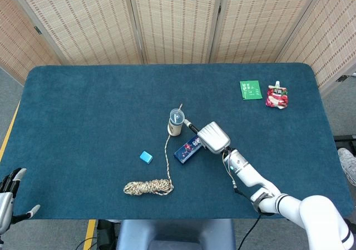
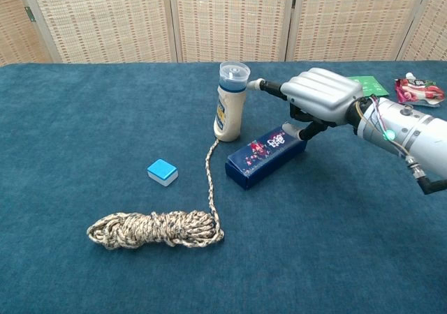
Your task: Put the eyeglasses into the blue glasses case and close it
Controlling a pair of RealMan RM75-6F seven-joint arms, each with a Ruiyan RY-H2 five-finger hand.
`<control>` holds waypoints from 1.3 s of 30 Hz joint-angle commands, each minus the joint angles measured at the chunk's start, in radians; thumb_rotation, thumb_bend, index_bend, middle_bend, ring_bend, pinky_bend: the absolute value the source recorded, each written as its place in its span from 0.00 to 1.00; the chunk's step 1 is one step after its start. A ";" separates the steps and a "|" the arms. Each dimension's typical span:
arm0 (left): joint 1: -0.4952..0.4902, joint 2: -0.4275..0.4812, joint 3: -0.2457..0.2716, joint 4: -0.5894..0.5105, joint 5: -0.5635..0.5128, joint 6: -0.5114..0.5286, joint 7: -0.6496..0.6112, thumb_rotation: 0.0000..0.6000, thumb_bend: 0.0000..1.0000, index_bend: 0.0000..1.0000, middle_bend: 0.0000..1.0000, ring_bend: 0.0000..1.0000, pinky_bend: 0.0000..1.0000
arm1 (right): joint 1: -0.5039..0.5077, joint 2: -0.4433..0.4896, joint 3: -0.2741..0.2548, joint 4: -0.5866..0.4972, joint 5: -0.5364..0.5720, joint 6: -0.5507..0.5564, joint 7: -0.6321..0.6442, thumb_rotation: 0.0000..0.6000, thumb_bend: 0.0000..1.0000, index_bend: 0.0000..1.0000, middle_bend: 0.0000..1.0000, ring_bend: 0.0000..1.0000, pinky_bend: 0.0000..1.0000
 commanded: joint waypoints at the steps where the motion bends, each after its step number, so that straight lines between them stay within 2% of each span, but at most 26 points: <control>1: -0.003 -0.002 0.001 -0.001 0.003 -0.003 0.002 1.00 0.19 0.07 0.09 0.12 0.23 | 0.008 0.062 -0.014 -0.074 0.008 -0.055 -0.039 1.00 0.36 0.07 1.00 1.00 1.00; 5: -0.005 -0.004 0.002 -0.002 0.007 -0.005 0.005 1.00 0.19 0.07 0.09 0.12 0.23 | 0.027 0.087 -0.005 -0.122 0.061 -0.152 -0.097 1.00 0.30 0.09 0.98 1.00 1.00; 10: -0.002 -0.003 0.003 0.001 0.002 -0.005 0.005 1.00 0.19 0.07 0.09 0.12 0.23 | 0.056 0.081 0.010 -0.122 0.115 -0.239 -0.153 1.00 0.29 0.13 0.98 1.00 1.00; 21: 0.003 -0.005 0.005 0.002 -0.009 -0.007 0.005 1.00 0.19 0.07 0.09 0.12 0.23 | 0.108 0.049 0.030 -0.083 0.174 -0.330 -0.212 1.00 0.29 0.20 0.98 1.00 1.00; 24: 0.005 -0.004 0.006 0.004 -0.011 -0.005 0.002 1.00 0.20 0.07 0.09 0.12 0.23 | 0.111 0.047 0.029 -0.087 0.185 -0.340 -0.222 1.00 0.31 0.29 0.98 1.00 1.00; 26: 0.006 -0.004 0.006 0.006 -0.010 -0.003 0.001 1.00 0.19 0.07 0.09 0.12 0.23 | 0.110 0.048 0.029 -0.090 0.189 -0.335 -0.226 1.00 0.36 0.44 0.99 1.00 1.00; 29: 0.008 -0.004 0.007 0.007 -0.009 -0.002 -0.002 1.00 0.20 0.07 0.09 0.12 0.23 | 0.106 0.052 0.027 -0.096 0.193 -0.327 -0.224 1.00 0.42 0.59 1.00 1.00 1.00; 32: 0.006 -0.007 0.007 0.008 -0.006 -0.003 -0.002 1.00 0.19 0.07 0.09 0.12 0.23 | 0.103 0.058 0.025 -0.102 0.195 -0.321 -0.225 1.00 0.45 0.65 1.00 1.00 1.00; 34: 0.005 -0.008 0.006 0.007 -0.003 -0.003 -0.002 1.00 0.20 0.07 0.09 0.12 0.23 | 0.100 0.066 0.022 -0.112 0.196 -0.318 -0.225 1.00 0.44 0.65 1.00 1.00 1.00; 36: 0.004 -0.008 0.006 0.007 -0.002 -0.002 -0.001 1.00 0.20 0.07 0.09 0.12 0.23 | 0.095 0.076 0.021 -0.127 0.198 -0.312 -0.224 1.00 0.38 0.57 1.00 1.00 1.00; 37: 0.003 -0.008 0.006 0.006 -0.001 -0.003 -0.001 1.00 0.20 0.07 0.09 0.12 0.23 | 0.091 0.083 0.020 -0.139 0.203 -0.312 -0.224 1.00 0.30 0.46 1.00 1.00 1.00; 38: 0.003 -0.008 0.005 0.006 0.000 -0.003 -0.001 1.00 0.20 0.07 0.09 0.12 0.23 | 0.085 0.096 0.020 -0.159 0.215 -0.316 -0.229 1.00 0.20 0.30 0.99 1.00 1.00; 39: 0.002 -0.009 0.005 0.006 0.001 -0.003 -0.001 1.00 0.20 0.07 0.09 0.12 0.23 | 0.080 0.107 0.021 -0.176 0.224 -0.314 -0.237 1.00 0.15 0.22 0.99 1.00 1.00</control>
